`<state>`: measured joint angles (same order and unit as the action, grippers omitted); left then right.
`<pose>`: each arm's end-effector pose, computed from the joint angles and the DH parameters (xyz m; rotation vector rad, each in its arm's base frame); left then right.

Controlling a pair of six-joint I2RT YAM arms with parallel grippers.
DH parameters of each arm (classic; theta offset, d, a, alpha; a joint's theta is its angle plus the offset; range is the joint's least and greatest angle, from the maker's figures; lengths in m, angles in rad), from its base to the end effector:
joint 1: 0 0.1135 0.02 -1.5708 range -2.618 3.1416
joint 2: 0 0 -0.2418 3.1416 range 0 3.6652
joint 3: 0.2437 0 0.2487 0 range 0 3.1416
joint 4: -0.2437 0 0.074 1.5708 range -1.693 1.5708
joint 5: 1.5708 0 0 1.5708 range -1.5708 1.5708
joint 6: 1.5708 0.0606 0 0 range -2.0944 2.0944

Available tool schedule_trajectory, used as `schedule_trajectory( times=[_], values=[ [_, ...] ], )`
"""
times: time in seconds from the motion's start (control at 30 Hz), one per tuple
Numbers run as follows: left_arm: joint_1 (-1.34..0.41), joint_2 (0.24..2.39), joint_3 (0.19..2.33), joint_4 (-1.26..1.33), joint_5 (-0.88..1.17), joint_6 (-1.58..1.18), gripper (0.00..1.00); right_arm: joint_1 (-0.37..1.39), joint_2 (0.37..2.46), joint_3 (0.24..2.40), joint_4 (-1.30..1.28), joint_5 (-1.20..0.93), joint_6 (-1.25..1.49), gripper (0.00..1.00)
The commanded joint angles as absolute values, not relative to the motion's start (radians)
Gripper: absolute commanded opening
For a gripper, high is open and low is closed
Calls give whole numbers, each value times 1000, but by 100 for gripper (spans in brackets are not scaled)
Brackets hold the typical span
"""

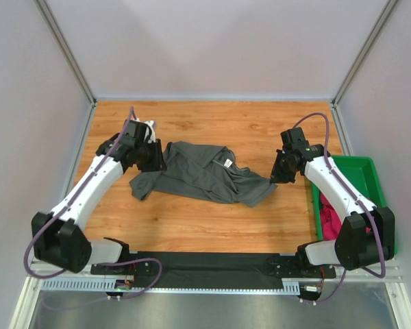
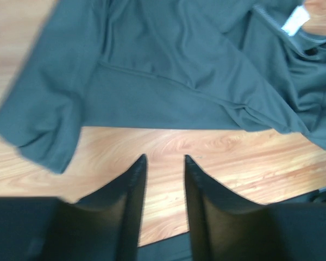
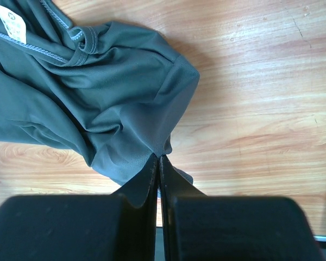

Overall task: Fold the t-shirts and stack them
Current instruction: Flatten the tshirt out

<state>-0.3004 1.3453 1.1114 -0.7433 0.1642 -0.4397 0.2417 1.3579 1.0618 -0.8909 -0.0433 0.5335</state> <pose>0.2736 -0.0951 0.2407 -0.1158 2.6020 -0.4878 0.2592 0.0666 0.2121 0.3941 2.7628 0.2609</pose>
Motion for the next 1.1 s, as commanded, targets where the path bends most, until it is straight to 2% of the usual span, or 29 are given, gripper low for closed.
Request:
schedule_trajectory(
  times=[0.0, 0.03, 0.07, 0.13, 0.3, 0.47, 0.83, 0.9, 1.07],
  values=[
    [-270, 1474, 1087, -554, 209, -551, 22, 241, 1348, 1100, -844, -32, 525, 0],
    [-265, 1501, 1097, -543, 195, -572, 16, 241, 1347, 1100, -845, -31, 525, 0],
    [-259, 1552, 1101, -532, 187, -625, 16, 241, 1348, 1098, -847, -29, 528, 0],
    [-247, 1598, 1118, -520, 143, -672, 26, 241, 1347, 1100, -847, -26, 531, 0],
    [-233, 1692, 1152, -492, 72, -722, 27, 241, 1339, 1094, -853, -12, 531, 0],
    [-219, 1756, 1167, -508, 54, -744, 34, 241, 1332, 1092, -851, -2, 529, 0],
    [-201, 1847, 1216, -546, 15, -742, 38, 241, 1353, 1095, -828, -9, 531, 0],
    [-201, 1864, 1230, -548, 20, -744, 38, 241, 1354, 1094, -827, -9, 534, 0],
    [-201, 1893, 1259, -557, 40, -730, 26, 241, 1353, 1097, -828, -9, 532, 0]
  ],
)
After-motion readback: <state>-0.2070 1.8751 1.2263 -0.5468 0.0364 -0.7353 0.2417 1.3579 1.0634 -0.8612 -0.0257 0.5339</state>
